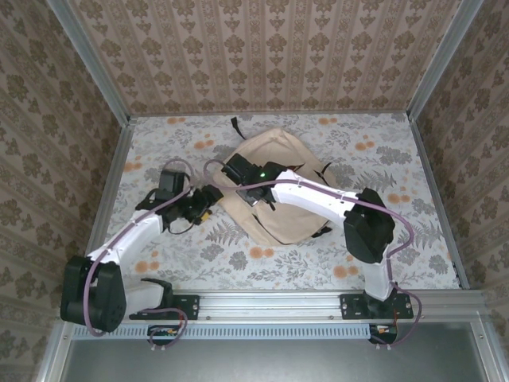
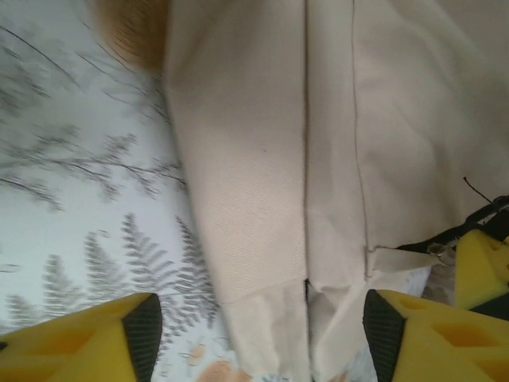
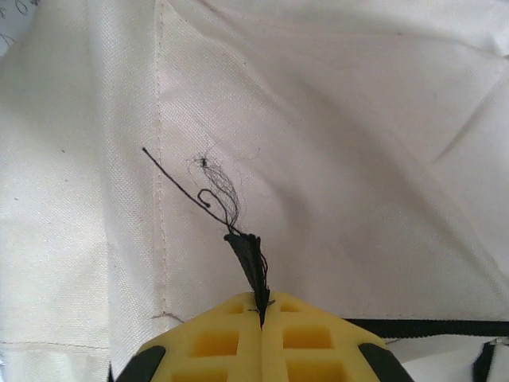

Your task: Pack books, pencil case, and school supplies into a backpack

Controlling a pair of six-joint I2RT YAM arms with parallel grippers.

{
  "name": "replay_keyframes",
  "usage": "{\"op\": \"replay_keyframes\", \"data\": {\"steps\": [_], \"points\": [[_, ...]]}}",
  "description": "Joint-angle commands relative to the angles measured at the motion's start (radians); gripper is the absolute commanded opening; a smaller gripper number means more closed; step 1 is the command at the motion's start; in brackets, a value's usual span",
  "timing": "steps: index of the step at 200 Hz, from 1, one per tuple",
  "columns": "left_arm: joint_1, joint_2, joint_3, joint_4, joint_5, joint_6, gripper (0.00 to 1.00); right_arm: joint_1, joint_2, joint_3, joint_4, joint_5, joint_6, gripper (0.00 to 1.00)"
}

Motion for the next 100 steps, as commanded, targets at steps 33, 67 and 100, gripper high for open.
{"op": "replay_keyframes", "data": {"steps": [33,67,100], "points": [[-0.103,0.153,0.025,0.329,0.096,-0.164,0.52,-0.057,-0.126,-0.098,0.118,-0.216,0.107,0.0],[-0.172,0.222,0.035,0.48,0.104,-0.236,0.48,-0.104,-0.178,-0.149,0.169,-0.351,0.163,0.0],[-0.189,0.292,0.026,0.599,0.11,-0.303,0.43,-0.141,-0.197,-0.177,0.203,-0.436,0.197,0.0]]}}
